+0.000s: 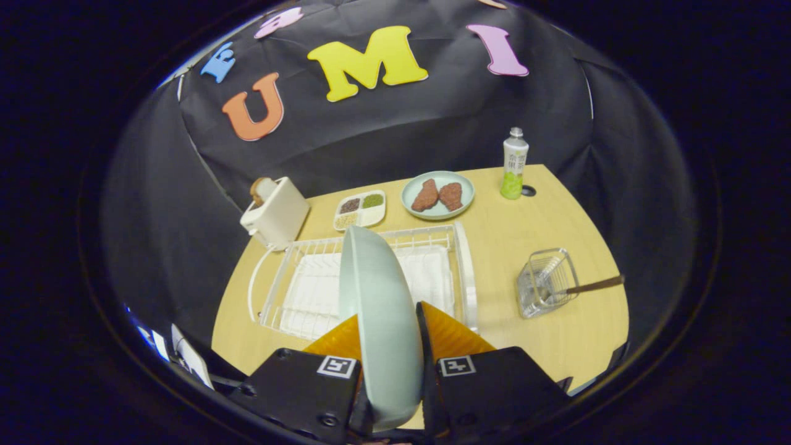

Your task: Take the plate from the dish rack, then take the spoon from the basket and place it into the plate.

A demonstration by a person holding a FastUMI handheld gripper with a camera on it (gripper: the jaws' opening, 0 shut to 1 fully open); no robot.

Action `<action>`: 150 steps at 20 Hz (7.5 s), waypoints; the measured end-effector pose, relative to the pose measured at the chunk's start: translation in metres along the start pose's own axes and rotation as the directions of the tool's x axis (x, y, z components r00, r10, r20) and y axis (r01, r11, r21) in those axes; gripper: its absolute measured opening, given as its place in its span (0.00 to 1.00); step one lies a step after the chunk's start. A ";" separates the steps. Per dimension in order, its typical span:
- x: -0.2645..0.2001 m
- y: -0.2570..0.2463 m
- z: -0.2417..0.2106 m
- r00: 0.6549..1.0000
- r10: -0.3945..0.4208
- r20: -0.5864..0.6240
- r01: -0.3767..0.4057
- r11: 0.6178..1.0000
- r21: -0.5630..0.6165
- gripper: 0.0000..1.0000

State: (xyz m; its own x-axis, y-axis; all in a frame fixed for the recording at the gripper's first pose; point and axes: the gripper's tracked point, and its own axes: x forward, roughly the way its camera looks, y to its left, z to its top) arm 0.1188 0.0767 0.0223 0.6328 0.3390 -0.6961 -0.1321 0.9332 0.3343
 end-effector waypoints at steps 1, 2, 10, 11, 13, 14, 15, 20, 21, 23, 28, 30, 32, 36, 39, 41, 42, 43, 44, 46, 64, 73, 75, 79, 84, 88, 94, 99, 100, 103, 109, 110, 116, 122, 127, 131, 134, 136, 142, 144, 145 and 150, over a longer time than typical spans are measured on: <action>-0.002 0.002 -0.018 0.999 0.032 -0.007 -0.032 0.999 0.012 0.35; -0.002 0.000 -0.035 0.999 0.051 -0.010 -0.050 0.998 0.028 0.35; 0.036 -0.018 -0.149 0.974 0.204 -0.094 -0.176 0.953 0.245 0.35; 0.042 -0.020 -0.158 0.969 0.222 -0.109 -0.186 0.945 0.270 0.35; 0.054 -0.026 -0.173 0.962 0.234 -0.142 -0.182 0.935 0.305 0.35; 0.058 -0.026 -0.178 0.957 0.241 -0.159 -0.183 0.932 0.314 0.35; 0.064 -0.027 -0.179 0.953 0.254 -0.167 -0.190 0.927 0.324 0.35; 0.072 -0.037 -0.181 0.943 0.288 -0.170 -0.203 0.898 0.391 0.36; 0.073 -0.040 -0.181 0.939 0.299 -0.170 -0.209 0.889 0.408 0.36; 0.075 -0.044 -0.180 0.936 0.306 -0.172 -0.208 0.879 0.430 0.38; 0.075 -0.054 -0.176 0.948 0.282 -0.148 -0.194 0.881 0.432 0.51; 0.074 -0.056 -0.173 0.952 0.274 -0.135 -0.197 0.888 0.416 0.54; 0.073 -0.058 -0.170 0.957 0.268 -0.110 -0.207 0.898 0.389 0.57; 0.056 -0.061 -0.159 0.971 0.237 -0.033 -0.217 0.932 0.291 0.66; 0.041 -0.080 -0.147 0.985 0.157 0.069 -0.167 0.970 0.175 0.77; 0.027 -0.097 -0.133 0.983 0.089 0.162 -0.107 0.989 0.102 0.81; 0.021 -0.107 -0.123 0.975 0.047 0.219 -0.063 0.996 0.065 0.82; 0.013 -0.119 -0.114 0.961 0.000 0.277 -0.009 1.000 0.028 0.85; 0.005 -0.131 -0.106 0.941 -0.043 0.336 0.048 0.999 -0.007 0.90; -0.013 -0.155 -0.088 0.880 -0.130 0.457 0.168 0.985 -0.043 0.95; 0.037 -0.274 0.028 0.730 -0.225 0.645 0.318 0.948 -0.030 0.89; 0.052 -0.252 0.041 0.773 -0.148 0.616 0.220 0.975 -0.043 0.26; 0.051 -0.238 0.043 0.784 -0.115 0.610 0.210 0.974 -0.086 0.20; 0.037 -0.228 0.049 0.783 -0.142 0.606 0.272 0.954 -0.128 0.08; -0.016 -0.220 0.066 0.731 -0.166 0.662 0.350 0.924 -0.155 0.08; -0.071 -0.183 0.065 0.697 -0.122 0.707 0.349 0.918 -0.186 0.08; -0.093 -0.080 0.002 0.736 0.025 0.677 0.277 0.901 -0.335 0.08; -0.071 -0.002 -0.056 0.781 0.156 0.605 0.143 0.898 -0.416 0.08; -0.059 0.010 -0.071 0.791 0.182 0.584 0.107 0.899 -0.425 0.08; -0.020 0.037 -0.112 0.828 0.253 0.500 -0.013 0.901 -0.433 0.08; 0.013 0.060 -0.133 0.845 0.302 0.440 -0.106 0.903 -0.417 0.08; 0.016 0.061 -0.135 0.846 0.302 0.440 -0.107 0.904 -0.415 0.08; 0.039 0.067 -0.150 0.872 0.328 0.364 -0.169 0.898 -0.406 0.11; 0.038 0.057 -0.147 0.876 0.307 0.373 -0.158 0.912 -0.378 0.17; 0.017 0.041 -0.130 0.844 0.262 0.468 -0.079 0.924 -0.375 0.50; -0.001 0.033 -0.117 0.811 0.220 0.542 -0.001 0.927 -0.375 0.78; -0.016 0.026 -0.105 0.776 0.169 0.607 0.076 0.931 -0.357 0.95; -0.030 0.022 -0.096 0.742 0.139 0.656 0.121 0.935 -0.335 0.99; -0.076 0.003 -0.088 0.623 0.041 0.781 0.257 0.932 -0.254 0.99; -0.088 -0.001 -0.094 0.589 0.021 0.808 0.263 0.940 -0.216 0.99; -0.092 -0.003 -0.098 0.581 0.013 0.814 0.262 0.944 -0.201 0.99; -0.097 -0.012 -0.106 0.567 -0.007 0.824 0.277 0.943 -0.183 0.99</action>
State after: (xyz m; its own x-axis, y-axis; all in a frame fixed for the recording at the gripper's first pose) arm -0.0217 0.0455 0.0189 0.9882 0.0872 0.1260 -0.0888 0.9960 0.0064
